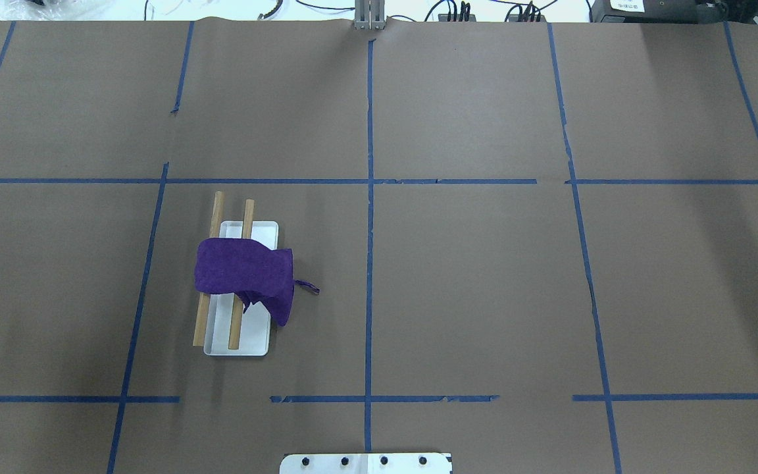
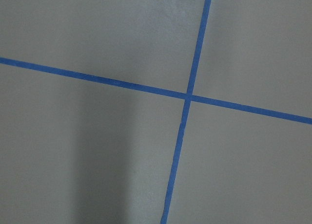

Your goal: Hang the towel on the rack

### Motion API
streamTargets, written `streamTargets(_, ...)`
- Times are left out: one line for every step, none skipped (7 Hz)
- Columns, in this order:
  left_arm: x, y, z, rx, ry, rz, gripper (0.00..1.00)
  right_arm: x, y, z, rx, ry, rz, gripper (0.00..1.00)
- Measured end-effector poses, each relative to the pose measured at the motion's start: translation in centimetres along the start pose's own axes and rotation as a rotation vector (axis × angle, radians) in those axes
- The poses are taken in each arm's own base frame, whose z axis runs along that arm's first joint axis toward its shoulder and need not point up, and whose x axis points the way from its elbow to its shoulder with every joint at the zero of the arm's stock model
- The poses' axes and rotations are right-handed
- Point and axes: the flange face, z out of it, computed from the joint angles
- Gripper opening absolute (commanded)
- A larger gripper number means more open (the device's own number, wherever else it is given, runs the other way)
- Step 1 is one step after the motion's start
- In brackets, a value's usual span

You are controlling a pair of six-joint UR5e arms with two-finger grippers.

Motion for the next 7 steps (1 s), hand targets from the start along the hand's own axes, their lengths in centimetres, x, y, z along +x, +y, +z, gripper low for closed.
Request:
streamTargets(-1.1,1.7,-0.3,0.003,0.000,-0.021,1.00,-0.7,0.0,0.1,-0.003,-0.005,-0.010,1.00)
streamTargets(-2.2,2.6,-0.8,0.013,-0.003,-0.046,1.00,-1.2,0.2,0.1,-0.004,-0.012,-0.015,1.00)
streamTargets(-2.7,2.7,-1.0,0.018,-0.007,-0.057,1.00,-1.4,0.3,0.1,-0.003,-0.020,-0.020,1.00)
streamTargets(-2.9,2.3,-1.1,0.021,-0.009,-0.060,1.00,-1.7,0.4,0.0,0.001,-0.029,-0.025,1.00)
streamTargets(-3.1,1.9,-0.9,0.017,-0.011,-0.065,1.00,-2.1,0.2,0.1,-0.001,-0.030,-0.037,1.00)
streamTargets(-3.4,1.8,-0.8,0.008,-0.012,-0.077,1.00,-2.8,-0.1,0.5,-0.011,-0.028,-0.051,1.00)
streamTargets(-3.6,1.9,-0.6,-0.015,-0.012,-0.105,1.00,-3.3,-0.1,0.8,-0.025,-0.028,-0.056,1.00)
